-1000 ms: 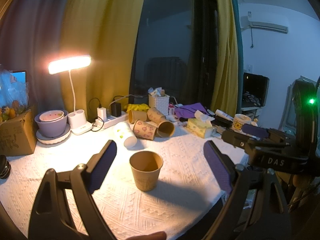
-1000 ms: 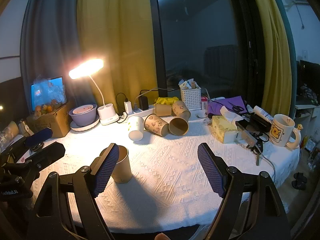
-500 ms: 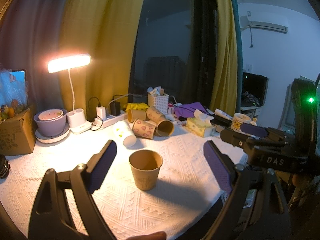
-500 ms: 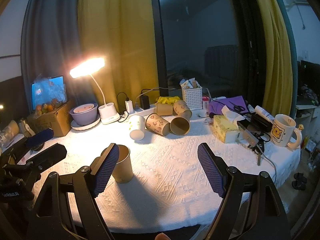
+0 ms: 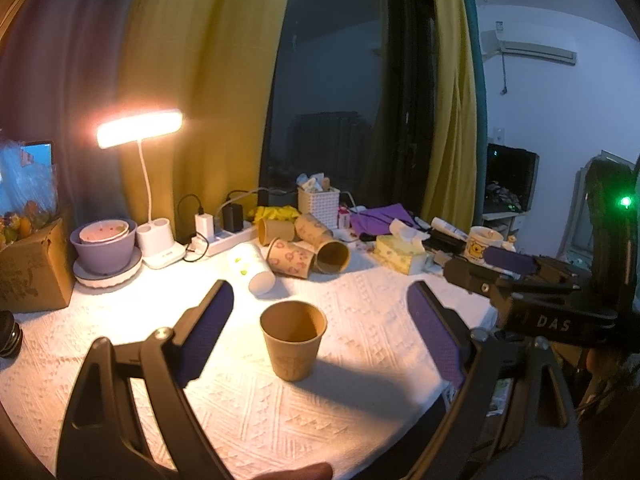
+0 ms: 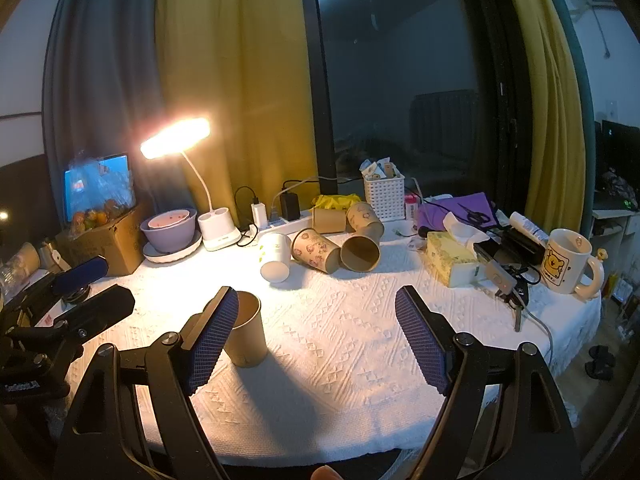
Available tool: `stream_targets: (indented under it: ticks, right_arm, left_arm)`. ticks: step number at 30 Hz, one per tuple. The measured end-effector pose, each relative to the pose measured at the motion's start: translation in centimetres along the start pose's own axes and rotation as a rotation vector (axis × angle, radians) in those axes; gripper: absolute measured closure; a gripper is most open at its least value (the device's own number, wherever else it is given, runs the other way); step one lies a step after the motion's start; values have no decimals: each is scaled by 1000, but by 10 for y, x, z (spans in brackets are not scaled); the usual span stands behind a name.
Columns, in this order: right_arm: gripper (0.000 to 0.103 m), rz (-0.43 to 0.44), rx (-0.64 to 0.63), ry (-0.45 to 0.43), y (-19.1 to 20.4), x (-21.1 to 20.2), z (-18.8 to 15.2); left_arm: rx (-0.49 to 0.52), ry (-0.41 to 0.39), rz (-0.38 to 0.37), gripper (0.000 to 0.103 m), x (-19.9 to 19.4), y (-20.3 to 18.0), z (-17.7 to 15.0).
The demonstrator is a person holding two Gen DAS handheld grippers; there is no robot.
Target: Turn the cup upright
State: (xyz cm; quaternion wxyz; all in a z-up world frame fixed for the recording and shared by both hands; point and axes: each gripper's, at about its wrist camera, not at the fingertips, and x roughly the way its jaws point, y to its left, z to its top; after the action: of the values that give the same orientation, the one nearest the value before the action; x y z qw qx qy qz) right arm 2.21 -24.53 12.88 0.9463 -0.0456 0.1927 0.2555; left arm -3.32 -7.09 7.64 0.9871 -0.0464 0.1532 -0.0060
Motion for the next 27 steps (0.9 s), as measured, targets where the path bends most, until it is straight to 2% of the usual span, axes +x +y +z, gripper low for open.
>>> stream_targets:
  ticks: [27]
  right_arm:
    - [20,2,-2,-2,2,-1,2]
  left_arm:
    - [-9,-4,8,14,-3,2,4]
